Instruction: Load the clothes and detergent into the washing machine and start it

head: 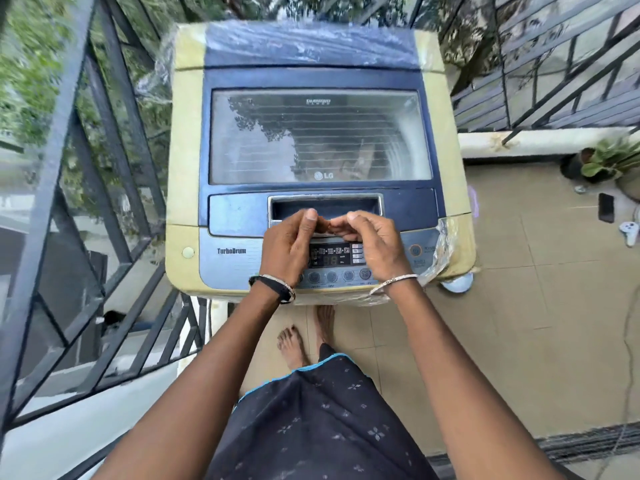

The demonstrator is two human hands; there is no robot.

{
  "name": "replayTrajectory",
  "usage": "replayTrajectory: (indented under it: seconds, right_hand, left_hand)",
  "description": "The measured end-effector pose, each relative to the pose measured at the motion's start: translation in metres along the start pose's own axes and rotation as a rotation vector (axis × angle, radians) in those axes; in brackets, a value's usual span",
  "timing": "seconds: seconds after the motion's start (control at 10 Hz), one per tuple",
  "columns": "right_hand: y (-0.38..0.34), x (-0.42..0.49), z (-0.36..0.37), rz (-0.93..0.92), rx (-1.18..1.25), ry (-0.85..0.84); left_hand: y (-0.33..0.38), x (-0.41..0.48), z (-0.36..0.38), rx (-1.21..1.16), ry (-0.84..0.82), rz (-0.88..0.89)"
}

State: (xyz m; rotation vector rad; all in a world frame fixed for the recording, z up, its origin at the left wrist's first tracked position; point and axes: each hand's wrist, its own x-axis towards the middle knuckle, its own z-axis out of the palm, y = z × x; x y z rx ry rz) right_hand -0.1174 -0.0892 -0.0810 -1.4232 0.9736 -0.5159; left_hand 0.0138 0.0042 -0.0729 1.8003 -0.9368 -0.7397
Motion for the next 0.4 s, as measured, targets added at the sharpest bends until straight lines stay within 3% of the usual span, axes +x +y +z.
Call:
replayTrajectory:
  seconds: [0.3,0.4]
  right_hand:
    - [-0.018,0.013,0.014,0.092,-0.271,0.102]
    - [-0.026,0.025,0.015,0.175,-0.418,0.024]
  left_hand:
    - [0.019,0.029,-0.018,0.244,-0.157,-0.030]
    - [0.025,0.042,-0.020,0.228,-0.262,-0.119]
